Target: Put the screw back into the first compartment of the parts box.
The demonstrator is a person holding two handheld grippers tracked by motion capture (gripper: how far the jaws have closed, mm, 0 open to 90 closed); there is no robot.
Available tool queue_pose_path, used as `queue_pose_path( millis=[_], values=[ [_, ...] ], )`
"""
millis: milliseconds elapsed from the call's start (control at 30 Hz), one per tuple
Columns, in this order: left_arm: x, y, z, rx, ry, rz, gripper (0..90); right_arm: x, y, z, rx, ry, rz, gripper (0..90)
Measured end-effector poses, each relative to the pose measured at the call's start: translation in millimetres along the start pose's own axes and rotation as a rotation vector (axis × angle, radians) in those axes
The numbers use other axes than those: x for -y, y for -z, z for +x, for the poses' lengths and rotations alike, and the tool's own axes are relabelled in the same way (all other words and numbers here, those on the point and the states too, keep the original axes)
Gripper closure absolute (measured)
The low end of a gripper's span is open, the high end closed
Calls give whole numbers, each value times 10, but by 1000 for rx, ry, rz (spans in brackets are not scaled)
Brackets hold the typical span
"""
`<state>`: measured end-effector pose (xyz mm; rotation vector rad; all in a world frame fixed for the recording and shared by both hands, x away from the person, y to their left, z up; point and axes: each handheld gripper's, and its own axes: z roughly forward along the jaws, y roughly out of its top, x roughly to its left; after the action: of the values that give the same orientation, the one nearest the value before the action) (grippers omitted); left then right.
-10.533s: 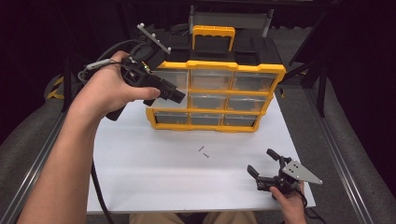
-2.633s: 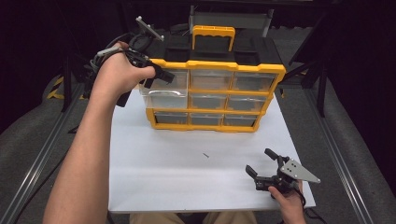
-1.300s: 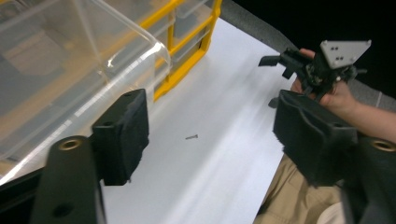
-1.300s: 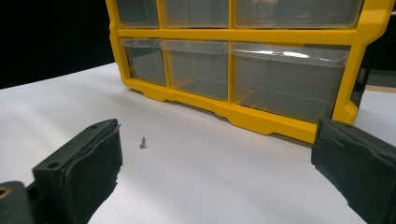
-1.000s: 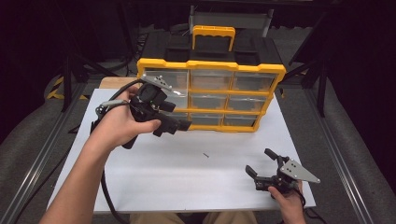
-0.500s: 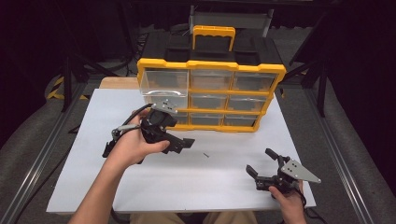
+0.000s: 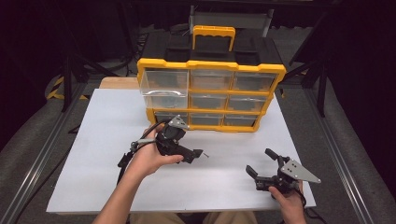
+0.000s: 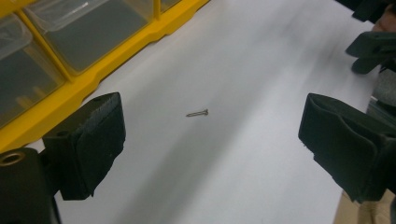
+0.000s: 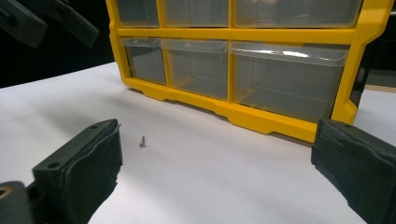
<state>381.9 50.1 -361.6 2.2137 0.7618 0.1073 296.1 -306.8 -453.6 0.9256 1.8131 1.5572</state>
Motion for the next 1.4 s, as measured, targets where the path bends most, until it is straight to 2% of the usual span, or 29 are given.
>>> queue_pose_path(
  millis=[100, 167, 233, 333, 400, 433, 467, 533, 600, 667, 700, 733, 800, 833, 900, 933, 1000, 1067, 1133, 1167, 1200, 1267, 1300, 1333, 1400],
  values=[
    [29, -111, 2, 2, 11, -12, 91, 0, -1, 2, 0, -11, -3, 26],
    [50, -192, 3, -5, 4, -11, 93, -1, -1, 1, 0, -10, -3, 26],
    [66, -288, -4, -26, 9, 16, 97, -1, -1, -2, 1, -5, -2, 26],
    [83, -412, -15, -65, -11, 51, 113, 2, 0, -4, 1, -1, 0, 26],
    [105, -498, -11, -75, -15, 48, 127, 1, -2, 3, 1, -13, -2, 26],
    [117, -547, -12, -72, 8, 45, 140, 2, -2, 0, -1, -13, -2, 26],
    [126, -595, -7, -70, 10, 30, 163, 2, -2, -1, 1, -10, 0, 26],
    [136, -689, 0, -74, -7, 39, 192, 2, -2, -1, -1, -11, -1, 26],
    [153, -794, 5, -77, -20, 57, 267, 0, -1, 2, -2, -10, -4, 26],
    [158, -831, 2, -82, -13, 63, 292, 0, 1, -2, 0, -7, -5, 26],
    [162, -855, 0, -76, -18, 66, 352, -1, 2, 0, -1, -11, -5, 26],
    [165, -901, 7, -59, -35, 89, 387, 0, 0, -2, -1, -11, -6, 26],
    [173, -954, 20, -48, -63, 102, 467, 3, 1, -12, 3, -4, -2, 26],
    [175, -968, 31, -33, -73, 108, 523, 0, 0, -7, 0, -10, -7, 26],
    [169, -993, 39, -21, -92, 106, 570, -4, 3, -6, 1, -10, -6, 26],
    [155, -1001, 46, -23, -103, 122, 596, -5, 4, -7, 2, -10, -7, 26],
    [150, -1018, 59, -8, -100, 121, 625, -3, 2, -10, 2, -11, -6, 26],
    [150, -1047, 76, 4, -116, 142, 691, -1, 0, -10, 2, -11, -5, 26],
    [159, -1053, 76, -4, -142, 141, 725, -5, 5, -10, 1, -8, -5, 26],
    [162, -1044, 61, -25, -156, 149, 745, -6, 9, -9, 2, -12, -4, 26],
    [162, -1046, 53, -30, -181, 152, 782, -6, 9, -12, 3, -15, -6, 26],
    [164, -1046, 23, -20, -186, 162, 861, 0, 5, -18, 2, -18, -7, 26],
    [164, -1048, 2, -29, -205, 163, 876, 0, 3, -15, 2, -17, -6, 26],
    [164, -1048, 2, -29, -205, 163, 878, 0, 3, -15, 2, -17, -6, 26],
    [168, -1040, -6, -20, -169, 170, 879, -3, 3, -14, 2, -12, -4, 26]
  ],
)
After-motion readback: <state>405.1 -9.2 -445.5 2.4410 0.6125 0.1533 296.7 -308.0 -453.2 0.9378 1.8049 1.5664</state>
